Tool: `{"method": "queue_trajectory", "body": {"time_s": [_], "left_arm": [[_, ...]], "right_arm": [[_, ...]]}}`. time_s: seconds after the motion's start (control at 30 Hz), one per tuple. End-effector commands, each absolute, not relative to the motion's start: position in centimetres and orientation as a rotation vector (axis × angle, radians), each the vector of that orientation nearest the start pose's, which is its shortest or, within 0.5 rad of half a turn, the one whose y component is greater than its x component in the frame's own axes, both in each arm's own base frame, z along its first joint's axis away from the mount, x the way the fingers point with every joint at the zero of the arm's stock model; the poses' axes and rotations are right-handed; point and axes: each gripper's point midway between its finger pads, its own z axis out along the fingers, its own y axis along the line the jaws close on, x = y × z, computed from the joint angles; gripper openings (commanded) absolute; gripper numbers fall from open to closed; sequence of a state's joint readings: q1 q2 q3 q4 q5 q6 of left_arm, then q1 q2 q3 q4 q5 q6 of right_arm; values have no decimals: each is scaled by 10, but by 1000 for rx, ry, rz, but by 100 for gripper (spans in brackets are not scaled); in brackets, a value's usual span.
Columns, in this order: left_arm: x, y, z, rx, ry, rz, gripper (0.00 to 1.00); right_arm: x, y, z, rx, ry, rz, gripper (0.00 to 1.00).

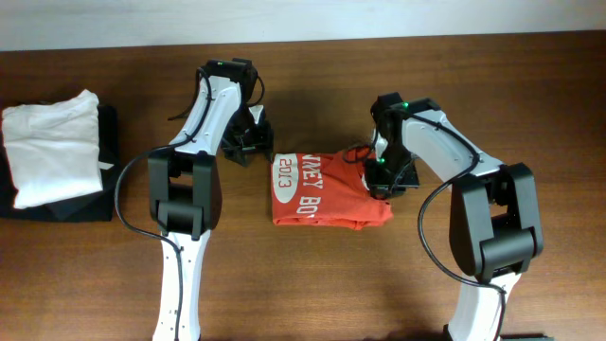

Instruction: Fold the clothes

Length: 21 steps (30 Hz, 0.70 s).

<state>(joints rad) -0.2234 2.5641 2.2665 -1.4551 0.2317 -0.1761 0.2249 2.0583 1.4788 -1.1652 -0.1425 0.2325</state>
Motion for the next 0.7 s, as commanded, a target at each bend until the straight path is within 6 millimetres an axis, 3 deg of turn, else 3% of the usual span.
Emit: {"method": "queue_trajectory", "body": {"time_s": [0.0, 0.13, 0.3, 0.43, 0.5, 0.57, 0.67], "left_arm": [[420, -142, -11, 80, 3396, -325, 63], [420, -142, -11, 80, 3397, -324, 63], [419, -142, -11, 79, 3401, -323, 63], [429, -144, 5, 92, 3353, -335, 63], [448, -149, 24, 147, 3266, -357, 63], [463, -155, 39, 202, 3187, -390, 63], [485, -176, 57, 374, 3034, -494, 63]], "right_arm": [[327, 63, 8, 143, 3310, -124, 14], [331, 56, 1, 155, 3282, -156, 19], [335, 55, 7, 181, 3268, -161, 13], [357, 52, 52, 225, 3160, -110, 13], [370, 52, 87, 237, 3078, -64, 14], [373, 52, 106, 237, 3038, -43, 17], [362, 66, 129, 227, 3029, 91, 33]]}}
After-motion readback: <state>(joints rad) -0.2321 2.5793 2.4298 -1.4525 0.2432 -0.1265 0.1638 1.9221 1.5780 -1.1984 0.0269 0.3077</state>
